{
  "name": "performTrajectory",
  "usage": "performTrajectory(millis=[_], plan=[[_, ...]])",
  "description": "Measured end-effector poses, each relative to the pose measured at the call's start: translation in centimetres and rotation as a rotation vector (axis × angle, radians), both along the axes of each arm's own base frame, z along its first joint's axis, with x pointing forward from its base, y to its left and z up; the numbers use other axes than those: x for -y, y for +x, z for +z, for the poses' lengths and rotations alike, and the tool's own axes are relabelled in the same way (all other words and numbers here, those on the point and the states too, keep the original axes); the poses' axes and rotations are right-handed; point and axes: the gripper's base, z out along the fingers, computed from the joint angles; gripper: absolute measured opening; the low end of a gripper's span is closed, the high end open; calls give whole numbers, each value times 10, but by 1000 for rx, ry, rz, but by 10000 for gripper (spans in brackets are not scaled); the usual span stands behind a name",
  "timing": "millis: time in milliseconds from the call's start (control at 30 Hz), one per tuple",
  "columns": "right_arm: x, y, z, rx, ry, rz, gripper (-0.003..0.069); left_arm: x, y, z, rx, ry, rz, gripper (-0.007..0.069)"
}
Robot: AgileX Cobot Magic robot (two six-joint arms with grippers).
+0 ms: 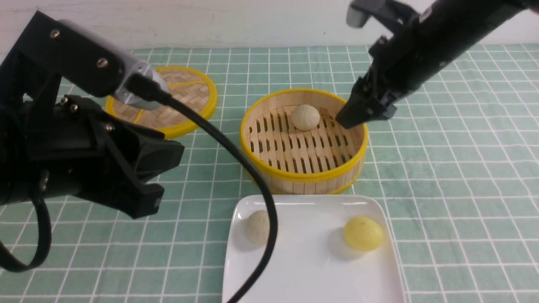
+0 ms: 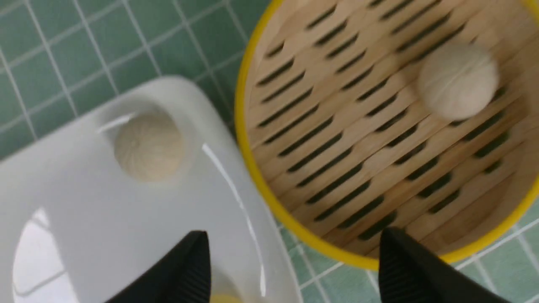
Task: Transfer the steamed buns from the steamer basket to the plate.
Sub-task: Use the right arm to grab the steamed stuffed bun that is closest to it
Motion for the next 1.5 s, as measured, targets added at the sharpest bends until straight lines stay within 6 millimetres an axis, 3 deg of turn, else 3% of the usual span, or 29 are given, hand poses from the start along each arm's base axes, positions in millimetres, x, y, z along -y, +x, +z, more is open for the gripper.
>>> performTrajectory(millis=[67, 167, 333, 367, 467, 633, 900, 1033, 1167, 1300, 1333, 1467, 1500], plan=[[-1, 4, 9, 28, 24, -25, 519, 0, 0, 0, 1, 2, 0, 239], [-6, 17, 2, 28, 38, -55, 519, 0, 0, 0, 4, 2, 1, 239], [-21, 64, -44, 31, 34, -104, 518, 0, 1, 0, 8, 1, 3, 239], [-21, 64, -43, 38, 36, -105, 517, 0, 1, 0, 8, 1, 3, 239], [-29, 89, -67, 43, 26, -114, 512, 0, 1, 1, 13, -1, 5, 239], [-38, 117, -91, 86, 31, -133, 507, 0, 1, 2, 21, -5, 8, 239], [-39, 136, -134, 92, -34, -149, 504, 0, 2, 2, 25, -7, 10, 239], [-39, 137, -139, 77, -46, -159, 485, 0, 2, 2, 27, -8, 10, 239], [-38, 137, -138, 81, -50, -160, 362, 0, 2, 2, 29, -9, 11, 239], [-38, 136, -140, 71, -69, -143, 61, 0, 2, 2, 30, -10, 12, 239], [-38, 134, -139, 58, -67, -137, 30, 0, 2, 2, 30, -10, 12, 239], [-40, 129, -127, 39, -30, -127, 22, 0, 2, 2, 30, -10, 12, 239], [-40, 124, -111, 46, -2, -120, 22, 0, 2, 2, 30, -11, 12, 239]])
